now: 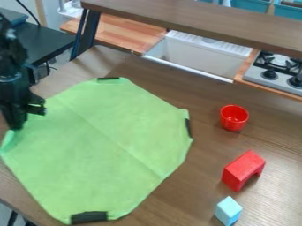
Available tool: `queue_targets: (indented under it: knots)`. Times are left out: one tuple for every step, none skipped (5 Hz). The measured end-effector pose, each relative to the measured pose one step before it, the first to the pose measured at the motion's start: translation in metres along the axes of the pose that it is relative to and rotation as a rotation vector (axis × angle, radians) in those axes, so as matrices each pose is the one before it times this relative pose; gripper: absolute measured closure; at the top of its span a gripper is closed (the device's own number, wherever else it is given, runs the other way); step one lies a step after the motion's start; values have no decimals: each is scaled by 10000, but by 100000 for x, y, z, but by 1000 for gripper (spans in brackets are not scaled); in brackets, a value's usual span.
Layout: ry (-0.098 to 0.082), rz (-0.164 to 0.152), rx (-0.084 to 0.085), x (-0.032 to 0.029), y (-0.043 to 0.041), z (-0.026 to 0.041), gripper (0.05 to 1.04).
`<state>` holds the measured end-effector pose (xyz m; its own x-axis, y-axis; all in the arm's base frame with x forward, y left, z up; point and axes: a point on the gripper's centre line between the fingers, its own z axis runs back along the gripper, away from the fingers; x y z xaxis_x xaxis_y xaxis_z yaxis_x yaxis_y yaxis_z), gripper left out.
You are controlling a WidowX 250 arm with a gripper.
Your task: Fold the cloth from bottom left to top right
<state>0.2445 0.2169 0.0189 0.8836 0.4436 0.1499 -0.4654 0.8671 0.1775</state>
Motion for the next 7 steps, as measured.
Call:
queue_targets:
  knots:
    - [799, 881, -21, -232, 2502, -824, 1024]
    - [436, -52, -209, -1108, -141, -213, 1024]
    - [-531, -573, -535, -1144, -2569, 3296, 1024]
    - [-299, -834, -186, -127, -5260, 2517, 1024]
    - [19, 96, -171, 769, -2960, 1364, 1024]
    - [81, -19, 136, 1597, -3720, 137, 1024]
    - [365, 173, 352, 1227, -2753, -1074, 1024]
